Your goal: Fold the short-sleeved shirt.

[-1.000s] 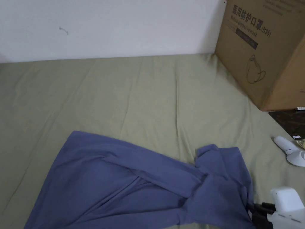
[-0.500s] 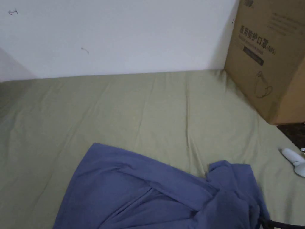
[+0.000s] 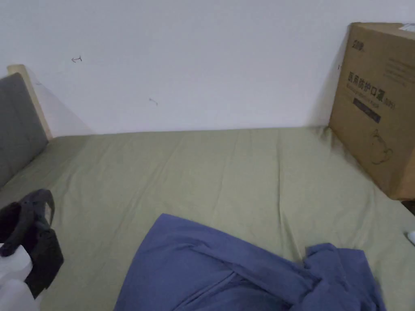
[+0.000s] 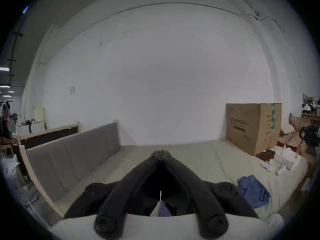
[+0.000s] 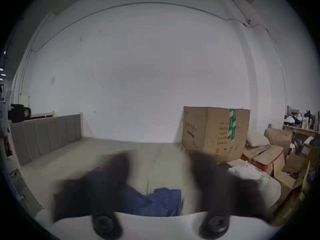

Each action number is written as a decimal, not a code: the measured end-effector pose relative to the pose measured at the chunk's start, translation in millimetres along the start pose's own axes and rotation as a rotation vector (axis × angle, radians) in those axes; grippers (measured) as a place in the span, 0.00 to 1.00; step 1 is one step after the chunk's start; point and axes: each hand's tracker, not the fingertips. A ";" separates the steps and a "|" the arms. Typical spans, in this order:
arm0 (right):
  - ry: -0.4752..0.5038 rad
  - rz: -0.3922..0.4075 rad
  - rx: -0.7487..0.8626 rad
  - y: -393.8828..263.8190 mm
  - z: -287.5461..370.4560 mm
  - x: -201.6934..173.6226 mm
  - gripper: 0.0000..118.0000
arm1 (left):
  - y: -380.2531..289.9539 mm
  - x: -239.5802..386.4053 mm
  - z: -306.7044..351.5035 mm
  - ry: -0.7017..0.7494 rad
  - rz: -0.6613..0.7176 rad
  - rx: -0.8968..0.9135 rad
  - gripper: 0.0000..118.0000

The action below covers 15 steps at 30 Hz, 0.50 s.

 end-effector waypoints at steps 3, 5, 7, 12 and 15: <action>0.066 -0.008 -0.047 -0.9 -1.6 1.1 0.00 | -1.2 1.4 -13.0 -0.004 -0.053 -0.005 0.00; 0.054 0.020 -0.043 4.8 -0.7 -6.5 0.00 | -4.8 5.4 -24.2 -0.005 -0.068 -0.010 0.00; 0.049 0.008 -0.054 -2.6 -7.7 0.2 0.00 | -9.8 12.3 -33.2 -0.023 -0.059 -0.035 0.00; 0.025 0.023 -0.081 -8.2 -23.9 1.8 0.00 | -34.0 19.0 -134.0 -0.170 -0.117 -0.214 0.00; 0.017 0.034 -0.104 -18.7 -36.4 6.0 0.00 | -62.4 24.3 -232.5 -0.250 -0.115 -0.392 0.00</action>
